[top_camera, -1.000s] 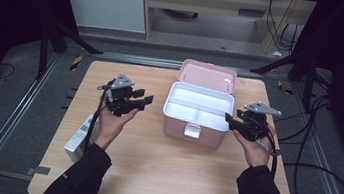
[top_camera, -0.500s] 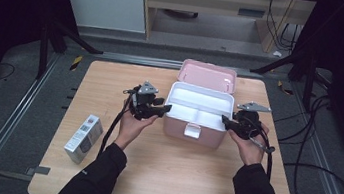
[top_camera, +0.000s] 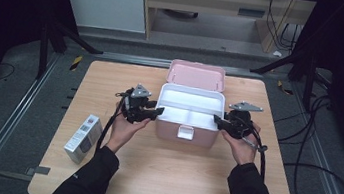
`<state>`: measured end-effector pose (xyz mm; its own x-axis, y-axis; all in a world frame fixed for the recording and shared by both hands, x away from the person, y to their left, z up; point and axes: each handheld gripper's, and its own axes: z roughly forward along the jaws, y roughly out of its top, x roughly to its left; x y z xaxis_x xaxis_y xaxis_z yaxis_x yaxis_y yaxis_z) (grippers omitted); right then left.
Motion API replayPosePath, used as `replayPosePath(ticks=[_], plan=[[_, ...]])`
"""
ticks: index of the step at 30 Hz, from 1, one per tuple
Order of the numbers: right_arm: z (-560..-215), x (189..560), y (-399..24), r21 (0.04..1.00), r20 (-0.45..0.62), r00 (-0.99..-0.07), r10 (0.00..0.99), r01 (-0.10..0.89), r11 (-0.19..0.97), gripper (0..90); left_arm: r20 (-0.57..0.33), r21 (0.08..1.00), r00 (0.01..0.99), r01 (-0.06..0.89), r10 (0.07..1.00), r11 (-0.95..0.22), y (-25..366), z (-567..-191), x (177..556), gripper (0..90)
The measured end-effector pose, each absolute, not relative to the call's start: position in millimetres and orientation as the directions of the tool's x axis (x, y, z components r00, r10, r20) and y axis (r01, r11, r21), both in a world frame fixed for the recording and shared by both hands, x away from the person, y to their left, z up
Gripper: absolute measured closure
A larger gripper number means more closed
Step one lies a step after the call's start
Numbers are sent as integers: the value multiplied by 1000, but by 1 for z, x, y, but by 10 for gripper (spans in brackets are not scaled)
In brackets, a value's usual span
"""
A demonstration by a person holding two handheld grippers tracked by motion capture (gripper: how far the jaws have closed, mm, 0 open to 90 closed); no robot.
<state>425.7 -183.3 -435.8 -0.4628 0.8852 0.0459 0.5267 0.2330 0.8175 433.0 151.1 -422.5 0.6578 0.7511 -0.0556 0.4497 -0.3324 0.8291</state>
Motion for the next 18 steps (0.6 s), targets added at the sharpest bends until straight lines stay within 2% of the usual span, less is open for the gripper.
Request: replayPosePath(ticks=[18], plan=[[-435, 416, -141, 817, 48, -528, 848, 509, 271, 589, 16, 810, 605, 459, 796, -366, 188, -418, 404, 600]])
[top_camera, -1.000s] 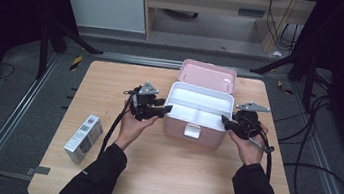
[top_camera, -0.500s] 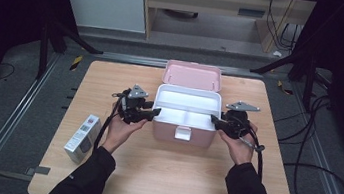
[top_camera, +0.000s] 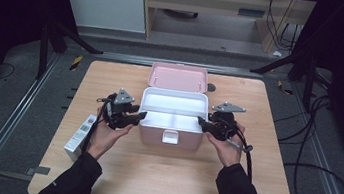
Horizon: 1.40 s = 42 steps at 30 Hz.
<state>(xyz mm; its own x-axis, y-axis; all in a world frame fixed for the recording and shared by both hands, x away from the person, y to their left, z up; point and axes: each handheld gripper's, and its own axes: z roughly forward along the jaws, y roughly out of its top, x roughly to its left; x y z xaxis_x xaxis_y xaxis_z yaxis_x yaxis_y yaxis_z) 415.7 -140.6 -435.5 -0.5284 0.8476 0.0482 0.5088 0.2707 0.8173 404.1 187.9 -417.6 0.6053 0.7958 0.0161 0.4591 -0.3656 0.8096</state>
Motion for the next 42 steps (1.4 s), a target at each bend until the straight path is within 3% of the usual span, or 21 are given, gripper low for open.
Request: replayPosePath(ticks=[9, 20, 34, 42], plan=[[-434, 411, -135, 811, 52, -520, 852, 520, 268, 581, 7, 821, 598, 454, 801, -346, 192, -417, 408, 633], [-407, 414, -157, 868, 21, -571, 820, 418, 269, 456, 48, 849, 672, 362, 739, -385, 206, -388, 413, 541], [-366, 437, -167, 837, -95, -659, 746, 353, 419, 444, 41, 817, 774, 338, 632, -467, 211, -361, 448, 503], [-354, 453, -161, 788, -147, -752, 643, 304, 536, 464, 36, 764, 831, 335, 555, -551, 208, -354, 463, 475]])
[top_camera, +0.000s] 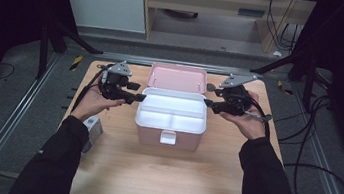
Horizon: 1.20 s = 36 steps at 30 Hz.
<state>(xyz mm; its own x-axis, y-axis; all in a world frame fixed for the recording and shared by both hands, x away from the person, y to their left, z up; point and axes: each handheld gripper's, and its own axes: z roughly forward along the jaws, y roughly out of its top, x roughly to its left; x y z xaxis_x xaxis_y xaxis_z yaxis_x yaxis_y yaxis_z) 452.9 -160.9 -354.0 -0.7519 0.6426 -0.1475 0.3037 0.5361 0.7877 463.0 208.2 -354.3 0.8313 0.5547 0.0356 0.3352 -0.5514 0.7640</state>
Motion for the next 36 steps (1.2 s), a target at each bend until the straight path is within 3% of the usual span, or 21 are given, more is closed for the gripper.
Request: replayPosePath(ticks=[12, 23, 31, 36], plan=[[-357, 473, -142, 647, -191, -882, 431, 218, 731, 514, 106, 655, 892, 269, 439, -706, 193, -355, 478, 497], [-370, 478, -131, 560, -171, -930, 326, 181, 809, 619, 111, 540, 941, 212, 319, -814, 177, -367, 484, 625], [-384, 481, -118, 481, -171, -944, 284, 171, 860, 680, 90, 480, 956, 204, 279, -853, 168, -378, 489, 723], [-388, 485, -113, 450, -146, -952, 270, 180, 875, 743, 88, 396, 971, 170, 222, -902, 158, -379, 493, 748]])
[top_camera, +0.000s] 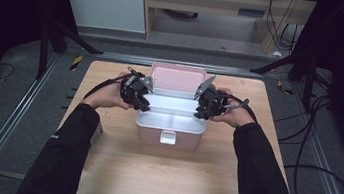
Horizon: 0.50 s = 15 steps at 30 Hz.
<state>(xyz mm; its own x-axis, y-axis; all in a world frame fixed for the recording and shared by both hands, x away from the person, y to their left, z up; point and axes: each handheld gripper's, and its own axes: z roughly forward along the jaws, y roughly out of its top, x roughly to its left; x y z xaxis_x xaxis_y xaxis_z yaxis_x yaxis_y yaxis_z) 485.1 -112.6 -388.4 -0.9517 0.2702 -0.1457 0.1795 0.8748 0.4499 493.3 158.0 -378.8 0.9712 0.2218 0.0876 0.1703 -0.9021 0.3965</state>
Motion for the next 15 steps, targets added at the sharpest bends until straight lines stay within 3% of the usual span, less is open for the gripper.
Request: replayPosePath(ticks=[7, 15], plan=[[-388, 492, -99, 324, -130, -969, 211, 160, 933, 803, 28, 320, 978, 189, 208, -929, 148, -383, 507, 802], [-387, 496, -97, 302, -95, -971, 217, 180, 936, 834, 3, 299, 985, 166, 175, -940, 148, -382, 512, 838]])
